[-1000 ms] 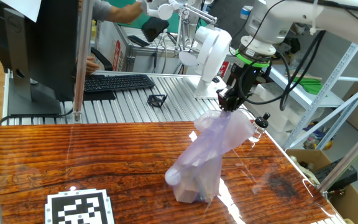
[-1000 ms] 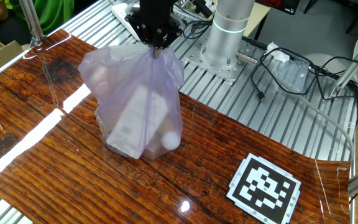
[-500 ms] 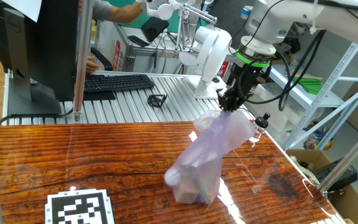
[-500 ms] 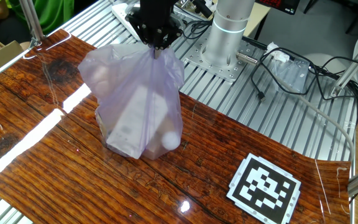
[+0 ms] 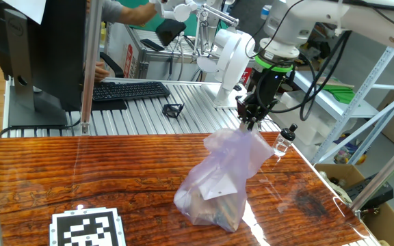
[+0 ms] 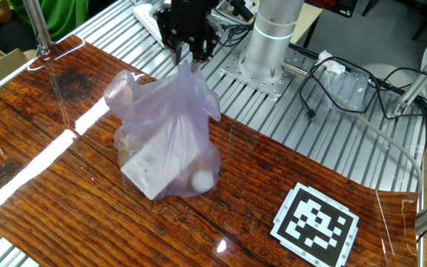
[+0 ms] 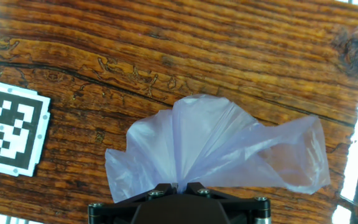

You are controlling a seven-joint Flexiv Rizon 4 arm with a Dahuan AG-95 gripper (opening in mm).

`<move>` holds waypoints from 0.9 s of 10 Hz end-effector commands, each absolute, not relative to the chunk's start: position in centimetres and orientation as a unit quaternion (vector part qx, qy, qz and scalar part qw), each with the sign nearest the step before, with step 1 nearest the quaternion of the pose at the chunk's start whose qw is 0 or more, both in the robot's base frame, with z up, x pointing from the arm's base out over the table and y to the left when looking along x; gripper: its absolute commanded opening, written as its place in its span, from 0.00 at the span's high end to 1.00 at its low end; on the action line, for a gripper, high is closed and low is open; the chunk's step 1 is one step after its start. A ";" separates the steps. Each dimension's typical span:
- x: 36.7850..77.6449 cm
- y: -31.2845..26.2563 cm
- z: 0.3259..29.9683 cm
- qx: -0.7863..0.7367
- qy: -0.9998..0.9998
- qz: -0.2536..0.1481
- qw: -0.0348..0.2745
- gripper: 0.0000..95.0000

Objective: Pick up a bag of things

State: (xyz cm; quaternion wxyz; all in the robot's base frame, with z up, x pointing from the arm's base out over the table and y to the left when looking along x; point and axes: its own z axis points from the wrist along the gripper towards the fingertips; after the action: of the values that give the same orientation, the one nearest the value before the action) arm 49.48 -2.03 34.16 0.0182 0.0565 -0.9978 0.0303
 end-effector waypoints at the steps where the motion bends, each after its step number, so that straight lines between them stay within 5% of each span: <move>1: 49.6 -2.0 34.1 0.055 -0.998 0.033 0.021 0.00; 9: 49.7 -2.2 34.1 0.060 -0.997 0.036 0.021 0.00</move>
State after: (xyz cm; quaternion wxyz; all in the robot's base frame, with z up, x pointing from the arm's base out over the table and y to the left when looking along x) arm 49.61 -2.23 34.07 0.0204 0.0614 -0.9972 0.0369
